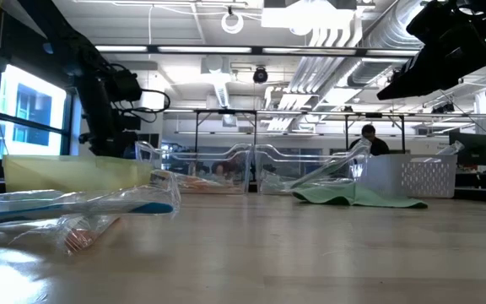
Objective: Pick & Place Toothbrushes
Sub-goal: Put the blue toothbrush into the yellow bin, then put the orange toothbrush into the left transparent bin
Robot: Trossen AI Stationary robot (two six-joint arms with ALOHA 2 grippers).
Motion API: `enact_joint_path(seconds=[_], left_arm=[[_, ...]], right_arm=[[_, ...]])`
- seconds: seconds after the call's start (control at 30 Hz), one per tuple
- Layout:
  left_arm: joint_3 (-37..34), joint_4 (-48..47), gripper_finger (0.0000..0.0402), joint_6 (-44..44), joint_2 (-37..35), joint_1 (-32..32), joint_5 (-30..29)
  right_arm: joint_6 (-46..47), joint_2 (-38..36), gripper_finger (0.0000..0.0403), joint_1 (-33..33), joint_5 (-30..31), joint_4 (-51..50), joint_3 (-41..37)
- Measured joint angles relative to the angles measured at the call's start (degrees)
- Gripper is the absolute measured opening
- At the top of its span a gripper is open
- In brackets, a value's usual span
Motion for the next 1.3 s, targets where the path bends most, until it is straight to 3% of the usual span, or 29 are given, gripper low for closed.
enact_joint_path(seconds=[0.2,0.37,0.57,1.03,1.17,1.3], left_arm=[[1.11,-2.18,0.015,2.55,-1.28,0.0,-0.31],[5.77,-7.64,0.0152,3.51,-2.4,0.0,-0.24],[10.03,-7.59,0.0152,3.49,-2.47,-0.16,0.47],[10.6,-12.36,0.0152,6.36,-2.89,-0.39,5.63],[10.11,-18.7,0.0152,8.74,-6.9,-0.49,2.36],[6.84,-18.84,0.0152,10.59,-15.97,-3.43,2.68]], right_arm=[[0.0,0.0,0.0002,-0.02,-0.02,-0.02,0.0],[0.0,0.0,0.0002,-0.02,-0.02,-0.02,0.0],[0.0,0.0,0.0002,0.0,-0.03,-0.02,0.0],[0.0,-0.02,0.0002,-0.02,-0.02,-0.02,0.0],[0.0,-0.01,0.0002,0.0,-0.02,-0.02,0.0],[-0.02,-0.02,0.0002,0.0,-0.04,-0.02,0.0]])
